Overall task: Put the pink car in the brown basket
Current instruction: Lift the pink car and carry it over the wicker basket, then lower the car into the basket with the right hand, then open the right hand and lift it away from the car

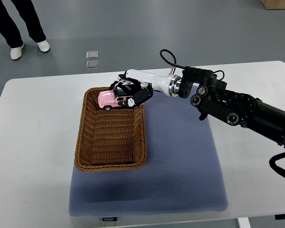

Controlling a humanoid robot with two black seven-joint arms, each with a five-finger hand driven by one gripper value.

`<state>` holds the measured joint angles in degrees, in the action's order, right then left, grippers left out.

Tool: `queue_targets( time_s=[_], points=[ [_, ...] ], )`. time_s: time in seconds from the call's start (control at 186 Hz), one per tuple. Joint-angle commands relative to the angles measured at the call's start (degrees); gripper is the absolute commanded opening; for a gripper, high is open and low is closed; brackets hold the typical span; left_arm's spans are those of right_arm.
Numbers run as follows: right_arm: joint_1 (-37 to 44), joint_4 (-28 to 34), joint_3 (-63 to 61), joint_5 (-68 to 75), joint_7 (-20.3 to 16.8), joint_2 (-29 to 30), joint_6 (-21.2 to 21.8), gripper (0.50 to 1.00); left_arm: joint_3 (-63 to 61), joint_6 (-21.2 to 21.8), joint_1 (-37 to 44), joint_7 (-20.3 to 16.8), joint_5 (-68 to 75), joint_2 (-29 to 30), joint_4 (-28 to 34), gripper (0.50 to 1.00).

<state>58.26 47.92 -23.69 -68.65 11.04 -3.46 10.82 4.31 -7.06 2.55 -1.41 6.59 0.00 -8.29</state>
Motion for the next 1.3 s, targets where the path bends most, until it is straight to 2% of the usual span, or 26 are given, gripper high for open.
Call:
queue_targets(
  time_s=[0.0, 0.291, 0.463, 0.48, 0.528, 0.533, 0.539, 0.544, 0.55, 0.555, 0.56, 0.566, 0.587, 0.636, 0.706, 0.749, 1.008, 1.148, 1.293],
  points=[
    [-0.34, -1.87, 1.89, -0.08, 0.03, 3.37, -1.07, 0.5, -0.01, -0.06, 0.0, 0.0, -0.09, 0.0, 0.03, 1.0],
    [-2.1, -4.95, 7.43, -0.52, 1.17, 3.46, -6.52, 0.5, -0.01, -0.06, 0.0, 0.0, 0.0, 0.0, -0.06, 1.0],
    [-3.07, -5.47, 7.43, -0.6, 1.26, 3.46, -7.22, 0.5, -0.01, -0.15, 0.0, 0.0, 0.0, 0.0, -0.06, 1.0],
    [-3.24, -5.47, 7.43, -0.6, 1.26, 3.46, -7.31, 0.535, -0.01, -0.06, 0.0, 0.0, 0.0, 0.0, -0.06, 1.0],
    [-3.42, -5.47, 7.43, -0.6, 1.26, 3.46, -7.66, 0.594, -0.01, -0.06, 0.0, 0.0, 0.0, 0.0, -0.06, 1.0],
    [-3.5, -5.47, 7.43, -0.52, 1.26, 3.46, -7.75, 0.617, -0.01, -0.06, 0.0, 0.0, 0.0, 0.0, -0.06, 1.0],
    [-3.51, -5.47, 7.43, -0.52, 1.26, 3.46, -7.75, 0.617, -0.01, -0.06, 0.0, 0.0, 0.0, 0.0, -0.06, 1.0],
    [-3.51, -5.47, 7.43, -0.6, 1.26, 3.46, -7.75, 0.643, -0.01, -0.15, 0.0, 0.0, 0.0, 0.0, -0.06, 1.0],
    [-3.51, -5.47, 7.43, -0.6, 1.26, 3.46, -7.75, 0.643, -0.01, -0.15, 0.0, 0.0, 0.0, 0.0, -0.06, 1.0],
    [-3.51, -5.47, 7.43, -0.52, 1.26, 3.46, -7.75, 0.676, -0.01, -0.06, 0.0, 0.0, 0.0, 0.0, -0.06, 1.0],
    [-3.51, -5.47, 7.43, -0.52, 1.26, 3.46, -7.75, 0.676, -0.01, -0.06, 0.0, 0.0, 0.0, 0.0, -0.06, 1.0],
    [-3.59, -5.47, 7.43, -0.52, 1.26, 3.46, -7.75, 0.702, -0.01, -0.15, 0.0, 0.0, 0.0, 0.0, 0.03, 1.0],
    [-3.77, -5.47, 7.34, -0.43, 1.35, 3.46, -7.75, 0.743, -0.01, -0.15, 0.0, 0.0, 0.0, 0.0, -0.06, 1.0],
    [-4.12, -5.47, 7.34, -0.43, 1.35, 3.46, -7.75, 0.78, -0.01, -0.15, 0.0, 0.0, -0.09, 0.0, 0.03, 1.0],
    [-4.12, -5.47, 7.25, -0.25, 1.35, 3.46, -7.75, 0.866, -0.01, -0.06, 0.0, 0.0, -0.09, 0.0, -0.06, 1.0],
    [-4.12, -5.47, 7.08, -0.16, 1.35, 3.46, -7.75, 0.893, -0.01, -0.15, 0.0, 0.0, 0.0, 0.0, -0.06, 1.0],
    [-2.71, -5.38, 5.14, 0.19, 1.35, 3.46, -7.92, 0.911, -0.01, -0.15, 0.0, 0.0, 0.0, 0.0, 0.03, 1.0],
    [-3.15, -5.3, -5.4, 3.0, 1.35, 3.46, -7.57, 0.911, -0.01, -0.15, 0.0, 0.0, 0.0, 0.0, -0.06, 1.0],
    [-6.49, -4.86, -17.26, 14.06, 1.44, 3.46, -7.31, 0.911, -0.09, -0.06, 0.0, 0.0, 0.0, 0.0, -0.06, 1.0]
  ],
)
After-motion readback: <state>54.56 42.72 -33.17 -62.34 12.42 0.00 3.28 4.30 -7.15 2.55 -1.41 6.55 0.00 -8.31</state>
